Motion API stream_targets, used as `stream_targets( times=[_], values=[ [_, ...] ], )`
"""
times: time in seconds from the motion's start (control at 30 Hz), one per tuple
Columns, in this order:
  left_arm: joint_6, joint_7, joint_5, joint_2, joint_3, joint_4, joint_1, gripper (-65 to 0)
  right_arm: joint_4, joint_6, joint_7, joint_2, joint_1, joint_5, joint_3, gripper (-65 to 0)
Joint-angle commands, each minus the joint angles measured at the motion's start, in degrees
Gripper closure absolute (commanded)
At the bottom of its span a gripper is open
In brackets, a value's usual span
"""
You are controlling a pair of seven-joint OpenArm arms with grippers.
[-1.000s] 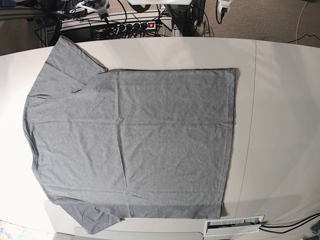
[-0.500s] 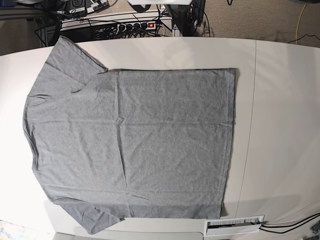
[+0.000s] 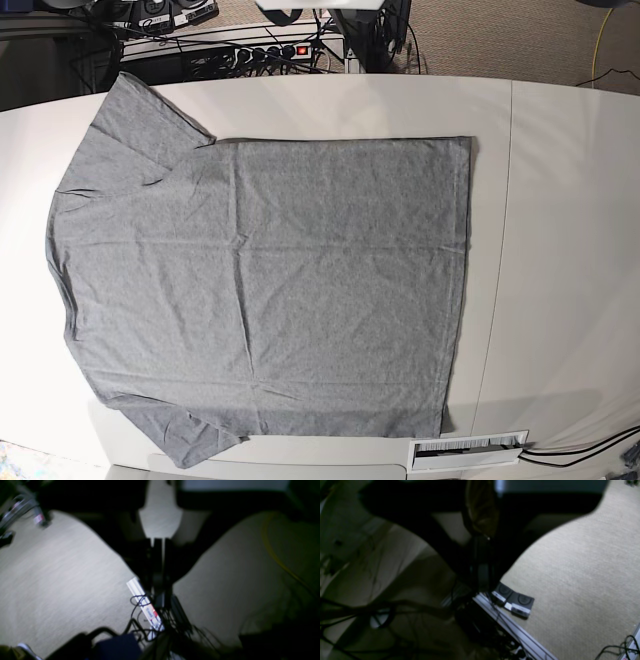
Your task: Fold the T-shirt properly
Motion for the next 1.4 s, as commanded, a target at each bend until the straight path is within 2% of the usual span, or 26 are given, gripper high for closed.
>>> stream_targets(
  times=[0.0,0.13,0.23,0.33,0.4,0.5,0.57,0.67,0.83,0.97,1.1,1.2,1.3,1.37],
  values=[
    [-0.1,0.8,0.9,-0.6,-0.1,3.0,1.8,0.0,2.1,-0.7,0.1,0.7,-1.5,-1.0,0.9,0.0],
    [0.5,7.9,5.0,-1.6,-1.4,13.2,3.7,0.0,7.0,-0.7,-3.2,0.7,-2.9,-4.2,2.6,0.0],
    [1.3,12.1,5.4,-1.6,-3.3,21.1,4.6,0.0,9.4,-0.7,-4.9,0.9,-3.2,-6.7,3.8,0.0],
    [1.0,15.3,5.3,-1.9,-4.9,28.9,4.9,0.0,11.7,-0.7,-7.0,2.5,-3.2,-8.5,4.0,0.0],
    [1.0,16.8,5.3,-3.3,-5.2,32.4,4.9,0.0,13.6,-0.9,-8.5,3.7,-3.5,-10.8,4.0,0.0],
    [0.8,17.6,5.4,-5.6,-5.2,32.4,4.9,0.0,17.0,-3.5,-10.0,4.8,-5.0,-15.0,4.0,0.0],
    [0.1,15.7,5.3,-6.8,-5.2,32.4,4.0,0.0,19.9,-5.0,-11.5,5.0,-6.3,-18.5,4.0,0.0],
    [-3.3,14.5,5.4,-7.4,-5.2,32.4,0.5,0.0,24.4,-5.5,-13.4,5.6,-6.8,-22.4,4.0,0.0],
    [-3.5,11.4,7.8,-7.3,-5.2,32.4,-6.7,0.0,29.3,-5.4,-13.8,5.6,-6.8,-26.8,4.0,0.0],
    [-4.5,6.6,8.8,-7.3,-5.2,32.4,-13.4,0.0,30.1,-5.4,-13.9,5.6,-6.1,-35.6,4.0,0.0],
    [-7.5,1.6,9.6,-7.3,-5.0,24.2,-20.8,0.0,30.1,-5.4,-16.6,5.3,-2.9,-40.3,4.0,0.0],
    [-8.7,1.0,14.5,-7.5,-3.3,19.6,-25.6,0.0,30.1,-5.4,-20.5,5.2,-0.2,-42.5,4.0,0.0],
    [-9.5,-1.2,18.6,-9.2,-0.6,16.3,-29.0,-15.9,30.1,-5.4,-22.8,5.3,1.4,-42.8,4.0,0.0],
    [-9.5,-2.7,21.2,-10.6,1.2,14.7,-30.6,-22.9,30.1,-5.5,-23.0,5.2,1.6,-42.8,4.0,0.0]
  ],
)
